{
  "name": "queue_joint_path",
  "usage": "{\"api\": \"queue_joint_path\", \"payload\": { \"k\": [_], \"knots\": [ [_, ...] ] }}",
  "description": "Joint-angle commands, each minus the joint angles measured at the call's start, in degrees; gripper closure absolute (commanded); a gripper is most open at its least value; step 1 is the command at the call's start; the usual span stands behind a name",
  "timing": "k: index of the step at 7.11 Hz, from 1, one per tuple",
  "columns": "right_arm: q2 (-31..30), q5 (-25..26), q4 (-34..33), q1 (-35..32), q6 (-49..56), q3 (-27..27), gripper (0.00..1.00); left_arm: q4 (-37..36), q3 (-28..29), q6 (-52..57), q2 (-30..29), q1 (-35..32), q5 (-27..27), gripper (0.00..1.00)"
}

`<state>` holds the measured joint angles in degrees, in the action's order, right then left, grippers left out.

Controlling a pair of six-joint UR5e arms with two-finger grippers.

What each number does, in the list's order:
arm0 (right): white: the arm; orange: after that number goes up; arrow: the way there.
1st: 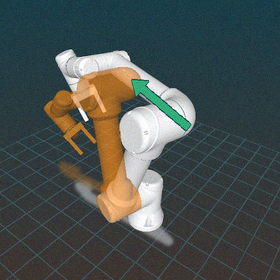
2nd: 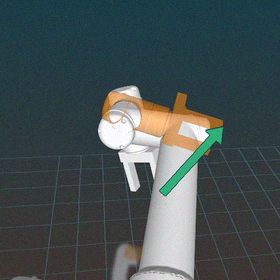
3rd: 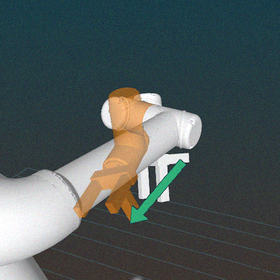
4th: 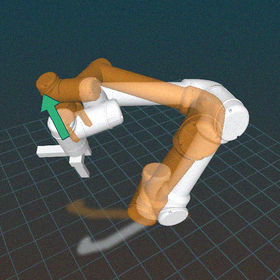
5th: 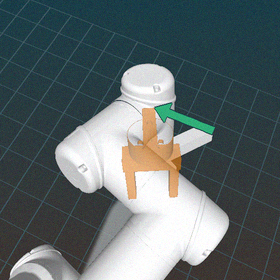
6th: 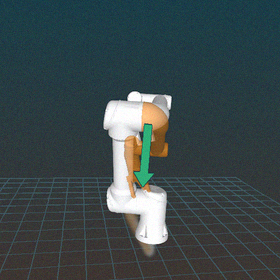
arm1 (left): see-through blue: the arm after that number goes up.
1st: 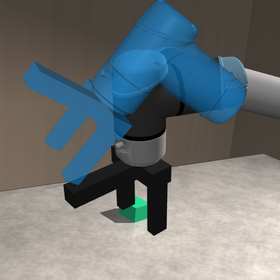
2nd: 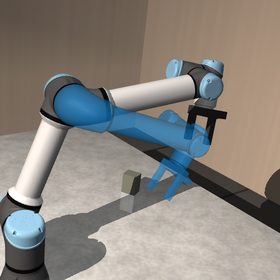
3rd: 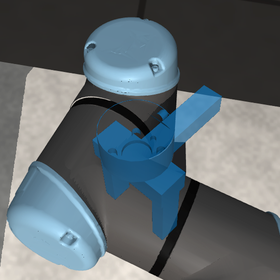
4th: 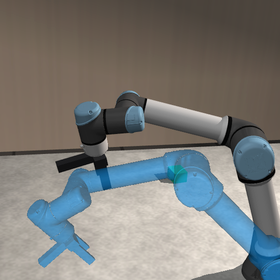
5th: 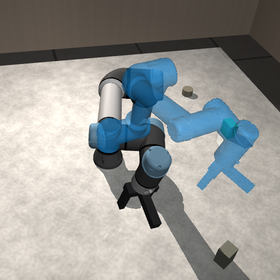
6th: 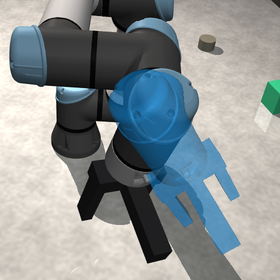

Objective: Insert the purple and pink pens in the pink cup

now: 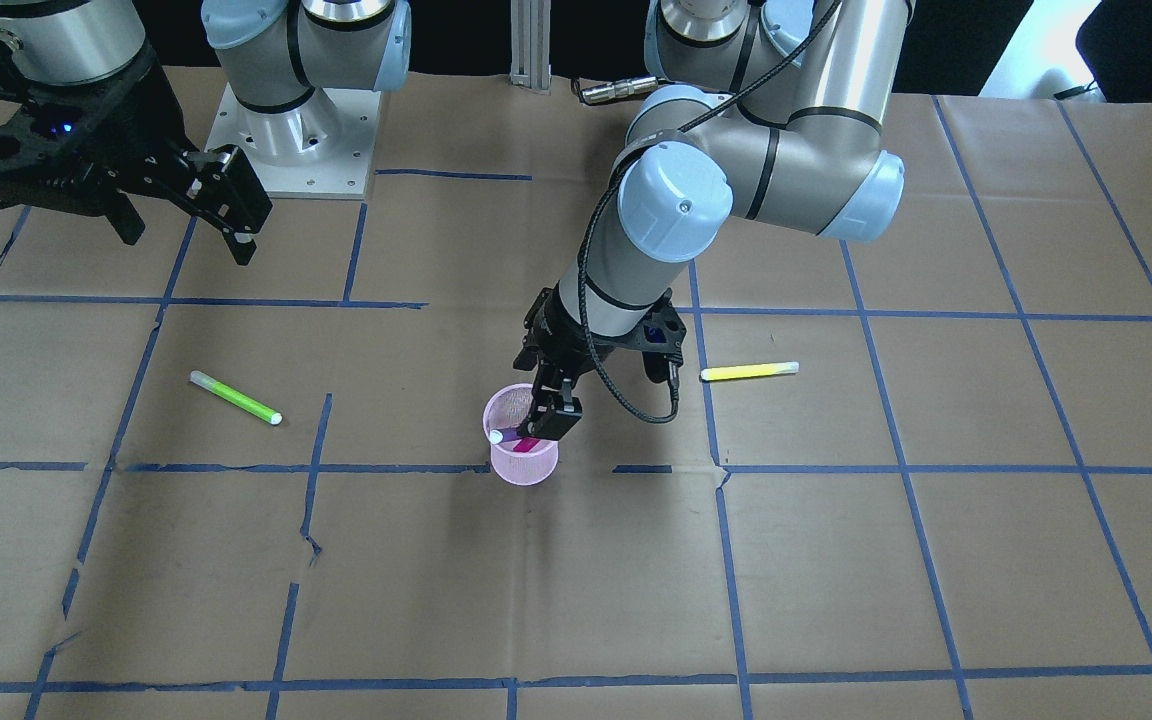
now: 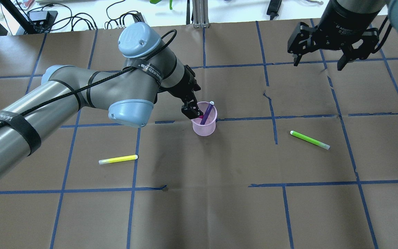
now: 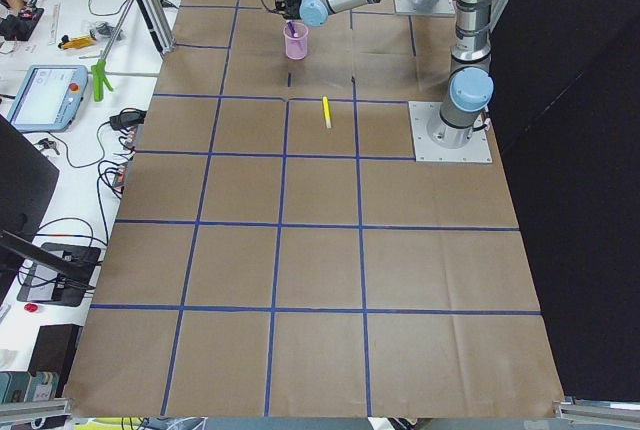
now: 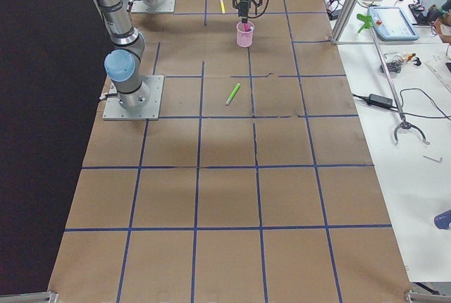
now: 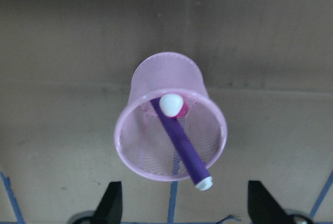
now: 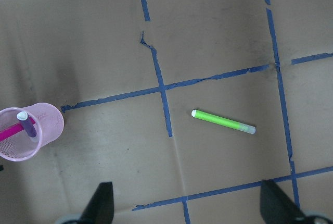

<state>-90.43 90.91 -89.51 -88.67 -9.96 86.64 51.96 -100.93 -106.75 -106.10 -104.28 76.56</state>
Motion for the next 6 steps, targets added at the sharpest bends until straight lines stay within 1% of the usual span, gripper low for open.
{"api": "queue_joint_path", "payload": {
  "k": [1, 2, 3, 5, 6],
  "knots": [
    [-0.1, -0.4, 0.0, -0.3, -0.3, -0.1, 0.00, 2.0, -0.5, 17.8, 6.0, 1.3, 10.4, 0.03],
    [-0.1, -0.4, 0.0, -0.3, -0.2, 0.1, 0.00, 5.6, -0.1, 30.6, 9.5, 3.2, 14.1, 0.03],
    [0.0, -0.4, 0.1, -0.3, -0.2, 0.5, 0.00, 9.2, -0.1, 41.2, 12.5, 5.4, 14.2, 0.03],
    [0.3, -0.3, 0.0, -0.1, -0.1, 0.5, 0.00, 10.8, 0.2, 64.0, 15.7, 8.6, 14.9, 0.03],
    [0.3, -0.3, 0.0, -0.1, -0.1, 0.5, 0.00, 11.4, 0.4, 75.7, 16.1, 10.1, 17.9, 0.02]
  ]
}}
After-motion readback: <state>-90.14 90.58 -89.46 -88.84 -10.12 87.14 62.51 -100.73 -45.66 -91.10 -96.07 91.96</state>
